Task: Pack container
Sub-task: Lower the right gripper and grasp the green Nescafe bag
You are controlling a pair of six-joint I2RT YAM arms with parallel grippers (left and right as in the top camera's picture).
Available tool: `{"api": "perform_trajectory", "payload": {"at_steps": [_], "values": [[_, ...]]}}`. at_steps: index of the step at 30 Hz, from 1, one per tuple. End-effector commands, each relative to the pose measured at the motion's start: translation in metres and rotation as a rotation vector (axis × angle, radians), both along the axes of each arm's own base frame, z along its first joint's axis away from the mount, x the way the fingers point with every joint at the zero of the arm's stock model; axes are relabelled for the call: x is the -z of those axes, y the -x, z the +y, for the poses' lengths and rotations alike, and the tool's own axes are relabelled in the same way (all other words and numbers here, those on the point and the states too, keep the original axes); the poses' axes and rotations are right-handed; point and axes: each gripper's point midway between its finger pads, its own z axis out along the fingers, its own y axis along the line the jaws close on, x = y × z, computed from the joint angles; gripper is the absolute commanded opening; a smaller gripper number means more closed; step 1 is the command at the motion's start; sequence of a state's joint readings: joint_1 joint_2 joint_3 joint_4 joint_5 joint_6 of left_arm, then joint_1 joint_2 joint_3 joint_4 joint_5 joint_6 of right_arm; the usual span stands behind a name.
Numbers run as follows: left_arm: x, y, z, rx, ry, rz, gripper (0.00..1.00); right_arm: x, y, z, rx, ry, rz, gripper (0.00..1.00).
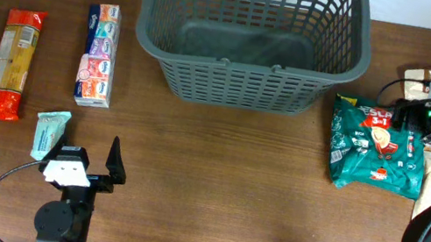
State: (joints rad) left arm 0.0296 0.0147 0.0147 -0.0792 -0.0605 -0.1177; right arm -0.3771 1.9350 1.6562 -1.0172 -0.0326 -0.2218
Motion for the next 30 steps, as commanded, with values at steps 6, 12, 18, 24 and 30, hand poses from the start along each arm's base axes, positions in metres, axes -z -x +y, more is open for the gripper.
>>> {"api": "perform_trajectory", "payload": {"at_steps": [6,12,18,24,30], "values": [[0.001,0.000,0.002,-0.011,0.001,-0.004,0.99,-0.018,0.005,-0.021,0.018,-0.263,-0.154,0.99],[0.001,0.000,0.002,-0.011,0.001,-0.004,0.99,-0.021,0.011,-0.018,-0.038,-0.321,-0.176,0.99],[0.001,0.000,0.002,-0.011,0.001,-0.004,0.99,-0.026,0.006,-0.007,-0.090,-0.376,-0.218,0.99],[0.001,0.000,0.002,-0.011,0.001,-0.004,0.99,-0.021,0.012,-0.013,-0.094,-0.357,-0.204,0.99],[0.001,0.000,0.002,-0.011,0.001,-0.004,0.99,0.005,0.020,-0.011,-0.074,-0.395,-0.154,0.99]]}}
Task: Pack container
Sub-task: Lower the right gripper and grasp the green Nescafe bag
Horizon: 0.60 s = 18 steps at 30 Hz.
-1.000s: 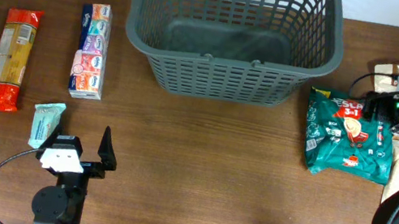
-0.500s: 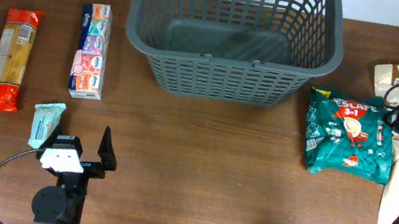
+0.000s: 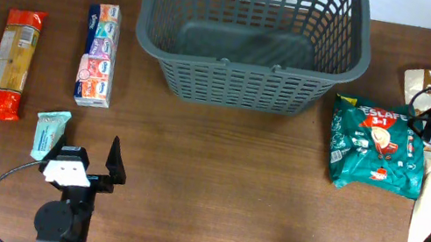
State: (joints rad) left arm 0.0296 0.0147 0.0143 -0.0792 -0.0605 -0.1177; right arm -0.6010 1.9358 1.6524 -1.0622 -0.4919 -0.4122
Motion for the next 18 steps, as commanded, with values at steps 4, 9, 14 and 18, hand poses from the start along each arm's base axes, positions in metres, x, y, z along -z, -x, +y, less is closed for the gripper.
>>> {"api": "perform_trajectory", "payload": {"at_steps": [4,9,14,18], "values": [[0.000,0.000,0.002,-0.011,0.001,-0.004,0.99,0.037,0.009,0.008,-0.015,-0.073,0.068,0.99],[0.000,0.000,0.002,-0.011,0.001,-0.004,0.99,0.050,0.011,0.012,-0.019,-0.082,0.082,0.99],[0.000,0.000,0.002,-0.011,0.001,-0.005,0.99,0.058,0.015,0.014,-0.018,-0.086,0.094,0.99],[0.000,0.000,0.002,-0.011,0.001,-0.005,0.99,0.062,0.016,0.015,-0.018,-0.088,0.097,0.99]]}}
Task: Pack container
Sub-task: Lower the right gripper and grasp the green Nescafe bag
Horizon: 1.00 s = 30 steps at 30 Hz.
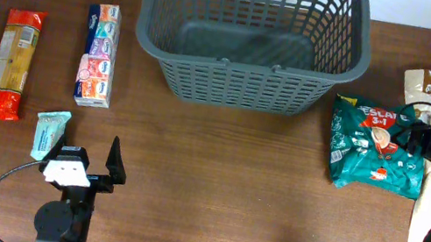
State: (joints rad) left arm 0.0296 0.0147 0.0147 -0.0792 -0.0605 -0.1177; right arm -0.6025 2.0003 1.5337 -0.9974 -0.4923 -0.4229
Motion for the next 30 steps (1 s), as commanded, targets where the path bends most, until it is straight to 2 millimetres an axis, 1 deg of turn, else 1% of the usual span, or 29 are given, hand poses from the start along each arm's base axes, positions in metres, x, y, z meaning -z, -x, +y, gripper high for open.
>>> {"api": "perform_trajectory", "payload": {"at_steps": [1,11,26,29,30], "values": [[0.001,0.000,0.002,-0.011,0.001,-0.004,0.99,0.007,0.003,0.006,-0.009,-0.025,0.004,0.99],[0.001,0.000,0.002,-0.011,0.001,-0.004,0.99,0.030,0.014,0.014,-0.009,-0.042,0.028,0.99],[0.001,0.000,0.002,-0.011,0.001,-0.004,0.99,0.033,0.017,0.014,-0.008,-0.038,0.042,1.00],[0.001,0.000,0.002,-0.011,0.001,-0.004,0.99,0.034,0.018,0.013,-0.008,-0.032,0.046,0.96],[0.001,0.000,0.002,-0.011,0.001,-0.004,0.99,0.034,0.018,0.013,-0.008,-0.032,0.046,0.98]]}}
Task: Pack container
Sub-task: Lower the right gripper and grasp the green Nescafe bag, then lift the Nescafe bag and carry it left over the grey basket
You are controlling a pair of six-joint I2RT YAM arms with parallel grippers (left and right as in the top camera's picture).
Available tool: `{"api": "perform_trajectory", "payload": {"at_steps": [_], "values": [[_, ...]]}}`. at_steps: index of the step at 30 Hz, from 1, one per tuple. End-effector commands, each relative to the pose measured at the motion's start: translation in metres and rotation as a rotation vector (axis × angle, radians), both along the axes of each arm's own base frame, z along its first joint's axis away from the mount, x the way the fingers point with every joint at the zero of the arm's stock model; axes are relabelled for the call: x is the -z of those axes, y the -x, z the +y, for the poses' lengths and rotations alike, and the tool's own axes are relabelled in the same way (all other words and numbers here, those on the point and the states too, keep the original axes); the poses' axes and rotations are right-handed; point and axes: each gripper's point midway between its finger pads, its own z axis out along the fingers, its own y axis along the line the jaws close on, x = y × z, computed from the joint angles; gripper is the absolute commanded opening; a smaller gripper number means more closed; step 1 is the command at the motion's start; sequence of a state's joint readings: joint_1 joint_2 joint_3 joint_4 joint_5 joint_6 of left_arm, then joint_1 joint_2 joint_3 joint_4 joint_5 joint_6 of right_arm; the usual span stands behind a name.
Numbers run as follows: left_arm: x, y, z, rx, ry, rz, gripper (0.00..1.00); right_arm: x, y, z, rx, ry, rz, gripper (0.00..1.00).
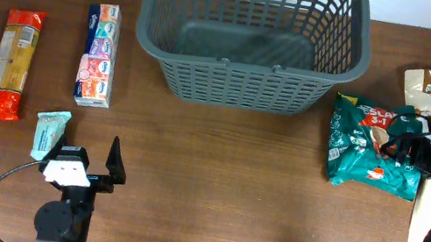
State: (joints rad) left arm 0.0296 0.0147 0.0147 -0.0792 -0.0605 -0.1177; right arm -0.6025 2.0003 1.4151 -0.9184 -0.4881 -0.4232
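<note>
The grey mesh basket (243,90) stands empty at the back centre. To its right lies a green 3-in-1 coffee bag (358,146). My right gripper (396,146) is over the right half of that bag, its dark fingers spread and low on it. My left gripper (87,161) rests open near the front left, holding nothing. On the left lie a red pasta pack (10,63), a strip of tissue packs (99,54) and a small teal packet (49,133) just beside the left fingers.
A brown-and-white pouch lies behind the right gripper at the far right. A white pouch sits at the right edge, partly under the right arm. The basket's tall walls stand between the two sides.
My right gripper has moved left from the green bag's right edge to over the bag's right half. The left arm and everything else stayed put.
The right gripper was first at the far right, over the brown-and-white pouch. It then stood nearer, between that pouch and the green bag, then at the bag's right edge, and now over the bag. The left gripper stayed open at the front left throughout.
</note>
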Motion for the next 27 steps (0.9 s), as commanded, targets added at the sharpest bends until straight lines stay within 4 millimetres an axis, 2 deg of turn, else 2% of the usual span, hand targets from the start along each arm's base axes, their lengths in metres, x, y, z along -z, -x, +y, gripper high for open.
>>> {"api": "perform_trajectory", "payload": {"at_steps": [1,14,15,17,18,19,20,21,27], "values": [[0.001,0.000,0.002,-0.011,0.001,-0.004,0.99,0.005,0.003,0.004,-0.007,-0.013,0.011,0.99],[0.001,0.000,0.002,-0.011,0.001,-0.004,0.99,0.038,0.008,0.017,-0.034,-0.032,0.103,0.99],[0.001,0.000,0.002,-0.011,0.001,-0.004,0.99,0.040,0.008,0.017,-0.030,-0.024,0.113,0.92],[0.001,0.000,0.002,-0.011,0.001,-0.004,0.99,0.042,0.007,0.019,-0.035,-0.013,0.123,0.69],[0.001,0.000,0.002,-0.011,0.001,-0.004,0.99,0.043,0.006,0.020,-0.040,-0.013,0.122,0.49],[0.001,0.000,0.002,-0.011,0.001,-0.004,0.99,0.043,0.006,0.021,-0.038,-0.014,0.123,0.34],[0.001,0.000,0.002,-0.011,0.001,-0.004,0.99,0.043,0.005,0.020,-0.025,-0.013,0.126,0.11],[0.001,0.000,0.002,-0.011,0.001,-0.004,0.99,0.043,0.005,0.020,-0.018,-0.014,0.128,0.04],[0.001,0.000,0.002,-0.011,0.001,-0.004,0.99,0.043,0.004,0.020,-0.001,-0.020,0.130,0.04]]}}
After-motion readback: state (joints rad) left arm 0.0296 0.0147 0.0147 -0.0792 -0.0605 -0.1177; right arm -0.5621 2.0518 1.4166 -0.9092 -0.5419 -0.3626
